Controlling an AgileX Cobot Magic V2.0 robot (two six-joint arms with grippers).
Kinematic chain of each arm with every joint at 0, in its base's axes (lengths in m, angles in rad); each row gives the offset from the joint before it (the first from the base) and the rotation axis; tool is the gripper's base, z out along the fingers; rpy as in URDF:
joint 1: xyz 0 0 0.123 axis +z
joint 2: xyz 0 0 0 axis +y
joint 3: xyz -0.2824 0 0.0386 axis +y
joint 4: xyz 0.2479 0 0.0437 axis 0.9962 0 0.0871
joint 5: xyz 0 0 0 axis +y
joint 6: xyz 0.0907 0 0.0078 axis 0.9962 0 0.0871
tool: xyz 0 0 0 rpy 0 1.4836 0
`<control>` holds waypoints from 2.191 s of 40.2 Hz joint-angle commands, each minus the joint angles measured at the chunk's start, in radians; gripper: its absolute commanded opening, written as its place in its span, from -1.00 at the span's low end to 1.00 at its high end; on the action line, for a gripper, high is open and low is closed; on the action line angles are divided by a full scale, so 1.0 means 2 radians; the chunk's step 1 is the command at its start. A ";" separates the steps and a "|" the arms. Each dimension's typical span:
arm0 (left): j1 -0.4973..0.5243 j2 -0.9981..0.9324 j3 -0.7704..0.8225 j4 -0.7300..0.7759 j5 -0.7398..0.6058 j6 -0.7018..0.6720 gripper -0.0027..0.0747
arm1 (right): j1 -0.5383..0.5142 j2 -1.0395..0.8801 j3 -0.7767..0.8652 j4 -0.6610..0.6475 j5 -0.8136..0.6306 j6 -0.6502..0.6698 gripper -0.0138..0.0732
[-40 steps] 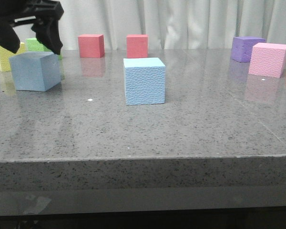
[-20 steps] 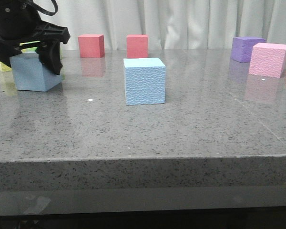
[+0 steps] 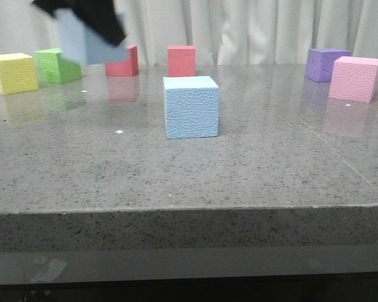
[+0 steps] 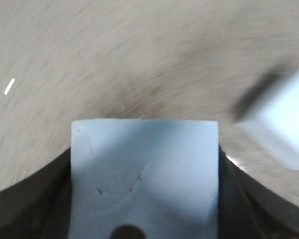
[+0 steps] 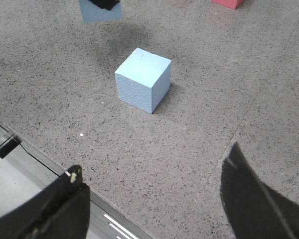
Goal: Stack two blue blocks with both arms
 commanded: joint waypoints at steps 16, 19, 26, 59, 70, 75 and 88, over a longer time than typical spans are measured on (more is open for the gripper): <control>-0.114 -0.010 -0.051 -0.044 0.010 0.231 0.03 | -0.003 -0.002 -0.012 0.004 -0.036 -0.004 0.58; -0.114 -0.002 -0.051 -0.041 0.012 0.231 0.03 | -0.003 -0.002 -0.012 0.004 -0.036 -0.004 0.58; -0.112 0.012 -0.051 -0.040 0.012 0.231 0.03 | -0.003 -0.002 -0.012 0.004 -0.036 -0.004 0.58; -0.109 -0.004 -0.109 -0.037 0.048 0.138 0.73 | -0.003 -0.002 -0.012 0.004 -0.036 -0.004 0.58; -0.078 -0.060 -0.112 -0.038 0.063 -0.065 0.72 | -0.003 -0.002 -0.012 0.004 -0.036 -0.004 0.58; -0.064 -0.095 -0.080 -0.040 0.086 -0.134 0.72 | -0.003 -0.002 -0.012 0.004 -0.036 -0.004 0.58; -0.062 -0.270 0.163 -0.007 -0.031 -0.172 0.72 | -0.003 -0.002 -0.012 0.004 -0.035 -0.004 0.58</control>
